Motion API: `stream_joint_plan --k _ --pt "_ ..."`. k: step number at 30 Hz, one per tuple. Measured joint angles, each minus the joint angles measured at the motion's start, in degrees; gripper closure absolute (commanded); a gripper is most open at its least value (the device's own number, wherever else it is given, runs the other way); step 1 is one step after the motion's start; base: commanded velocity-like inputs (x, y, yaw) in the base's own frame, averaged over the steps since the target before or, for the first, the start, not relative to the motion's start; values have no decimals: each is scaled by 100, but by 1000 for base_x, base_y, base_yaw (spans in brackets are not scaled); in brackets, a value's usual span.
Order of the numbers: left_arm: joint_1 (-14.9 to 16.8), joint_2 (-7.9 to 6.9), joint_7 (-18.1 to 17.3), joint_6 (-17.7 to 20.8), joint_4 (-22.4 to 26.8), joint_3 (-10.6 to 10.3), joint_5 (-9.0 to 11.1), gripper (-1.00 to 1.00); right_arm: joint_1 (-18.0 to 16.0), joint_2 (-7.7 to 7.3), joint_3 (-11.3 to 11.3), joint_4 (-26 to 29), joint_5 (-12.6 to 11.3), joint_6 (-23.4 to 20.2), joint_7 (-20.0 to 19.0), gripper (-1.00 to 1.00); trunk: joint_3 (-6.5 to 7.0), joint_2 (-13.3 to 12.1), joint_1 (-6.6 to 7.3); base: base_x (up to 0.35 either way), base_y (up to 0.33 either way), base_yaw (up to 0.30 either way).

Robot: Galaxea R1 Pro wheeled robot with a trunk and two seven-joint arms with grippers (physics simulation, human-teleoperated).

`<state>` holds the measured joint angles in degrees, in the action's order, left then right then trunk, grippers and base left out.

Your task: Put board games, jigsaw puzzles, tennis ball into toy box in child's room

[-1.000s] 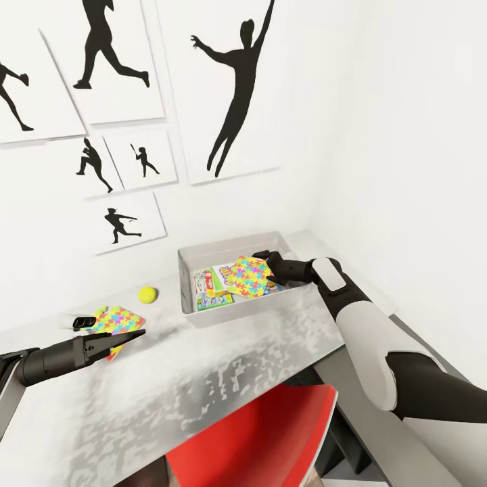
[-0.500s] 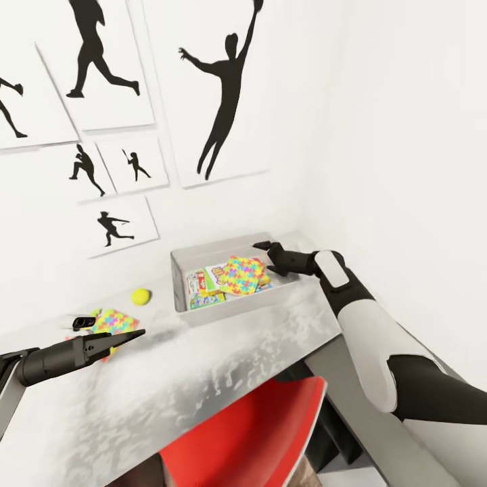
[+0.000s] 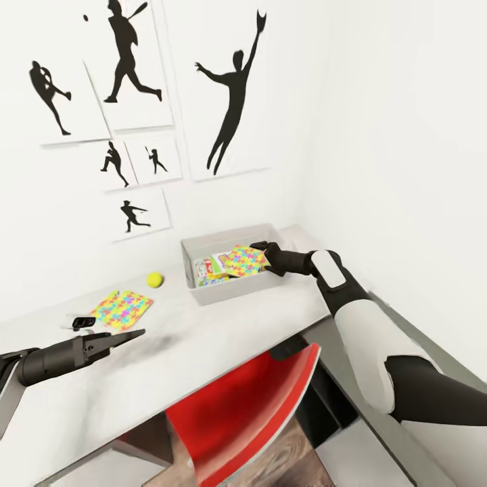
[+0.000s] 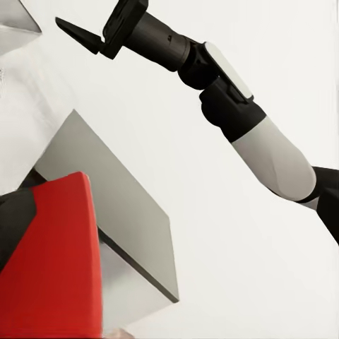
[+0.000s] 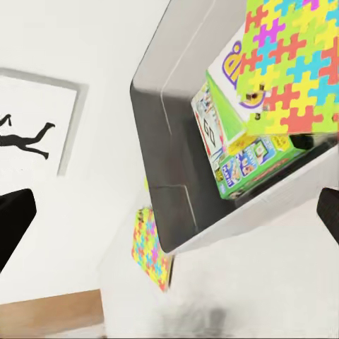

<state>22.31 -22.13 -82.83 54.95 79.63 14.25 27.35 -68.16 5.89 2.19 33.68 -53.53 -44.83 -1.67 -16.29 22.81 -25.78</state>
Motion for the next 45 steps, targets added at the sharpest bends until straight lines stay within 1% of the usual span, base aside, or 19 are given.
stream_joint_plan --k 16,26,29,34,35,37,38,40,41,45 --pt "1 0 -4 5 0 0 1 -100 10 5 -11 -2 22 45 22 -100 136 0 1 -231 199 179" --pt "-1 0 0 2 0 0 2 -100 10 6 -12 -2 38 60 24 -100 212 0 3 -81 253 202" --pt "2 0 0 3 0 0 4 -100 10 7 -50 -2 54 65 27 -100 222 0 3 -7 260 98" --pt "3 0 0 1 -1 0 7 -100 13 9 -198 -2 68 125 31 -100 226 0 3 -2 133 26" --pt "-2 -32 -32 -32 -35 32 -24 -100 -19 43 -227 -35 102 156 60 -100 226 0 3 0 0 0" --pt "-2 -88 -26 -96 -99 96 -89 -100 46 30 -284 -52 183 218 118 -100 226 0 3 0 0 0" --pt "-2 -88 -23 -128 -108 128 -103 -100 78 29 -285 -51 222 250 147 -100 226 0 3 0 0 0" --pt "-2 -61 37 -136 -78 193 -83 -100 143 13 -226 -28 155 316 89 -100 226 0 3 0 0 0" --pt "-2 -85 69 -152 -68 225 -76 -100 175 -9 -197 -12 124 343 60 -100 226 0 3 0 0 0" --pt "-2 -174 113 -229 -56 354 -69 -100 257 -99 -158 -3 237 472 -60 -100 226 0 3 0 0 0"
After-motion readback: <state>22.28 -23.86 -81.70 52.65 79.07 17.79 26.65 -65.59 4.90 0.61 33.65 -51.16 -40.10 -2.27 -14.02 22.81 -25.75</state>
